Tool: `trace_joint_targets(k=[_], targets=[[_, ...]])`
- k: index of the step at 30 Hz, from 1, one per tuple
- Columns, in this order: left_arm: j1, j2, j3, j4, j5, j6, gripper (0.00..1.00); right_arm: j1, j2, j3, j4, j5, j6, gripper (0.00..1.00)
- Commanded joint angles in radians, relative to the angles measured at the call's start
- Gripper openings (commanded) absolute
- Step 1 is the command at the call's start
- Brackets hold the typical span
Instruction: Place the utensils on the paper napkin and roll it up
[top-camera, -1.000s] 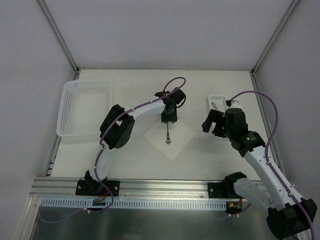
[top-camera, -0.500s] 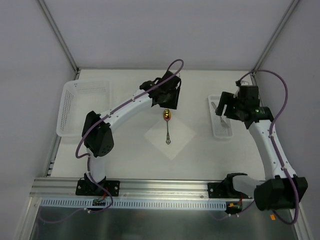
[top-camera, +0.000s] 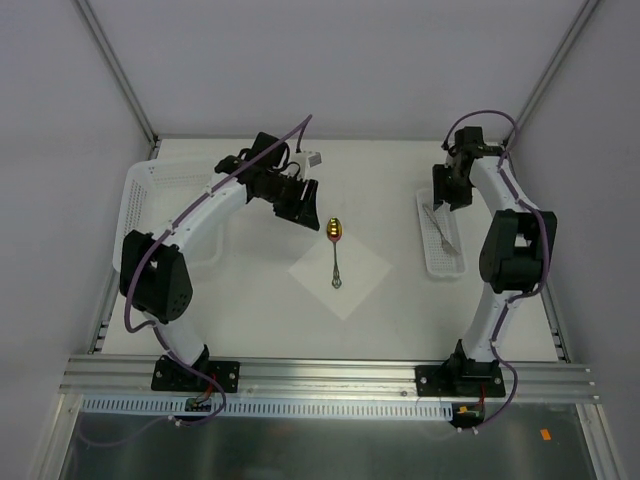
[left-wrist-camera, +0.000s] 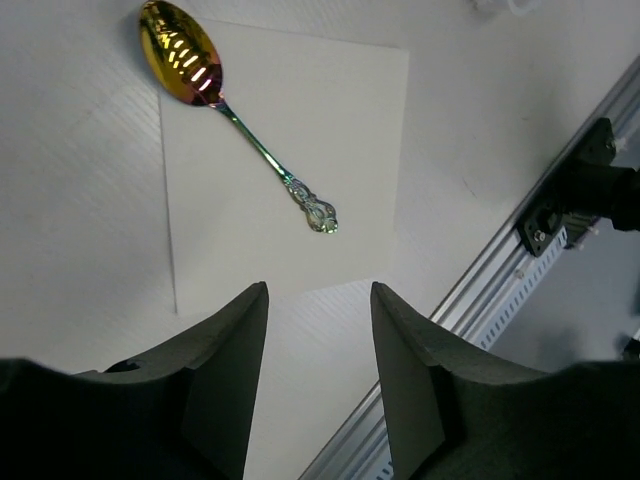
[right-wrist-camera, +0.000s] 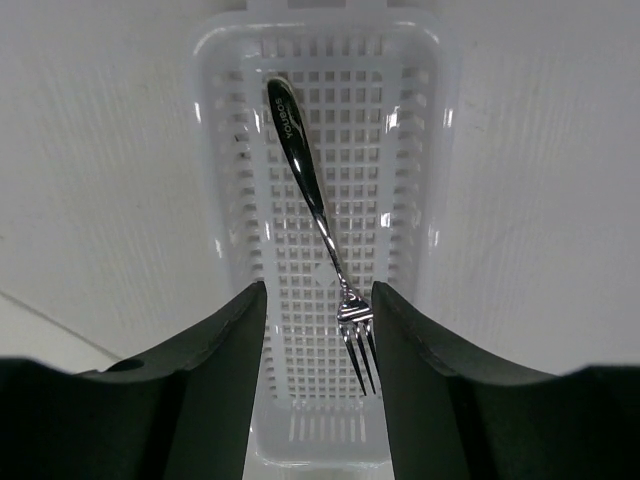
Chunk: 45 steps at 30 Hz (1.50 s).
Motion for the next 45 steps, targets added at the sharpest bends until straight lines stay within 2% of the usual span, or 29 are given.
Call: trace_joint_targets(k=[1,18,24,30,37,41,45], targets=[[0.005,-0.112,-0.016,-0.003,0.207,0.118,0.47,-0.009,0.054,0.051,-0.065,-0.006,-0.055,0.49],[0.077,-0.109,-0.018,-0.017,0.278,0.11,0.48,-0.009,0.22,0.043,-0.06,-0.003,-0.081,0.45],[0.1,-0.089,-0.003,-0.02,0.287,0.099,0.48,-0.007,0.223,0.042,-0.062,-0.003,-0.094,0.32],[0.114,-0.083,0.003,-0.021,0.298,0.092,0.48,-0.009,0.206,0.04,-0.06,-0.009,-0.119,0.02],[0.123,-0.098,0.011,-0.021,0.286,0.09,0.51,-0.007,0.095,0.026,-0.056,-0.069,-0.116,0.0],[0.13,-0.107,0.031,-0.021,0.274,0.092,0.55,-0.006,-0.02,0.035,-0.054,-0.115,-0.09,0.0],[0.145,-0.138,0.042,-0.014,0.244,0.09,0.55,-0.009,-0.169,0.0,-0.039,-0.226,-0.001,0.0]])
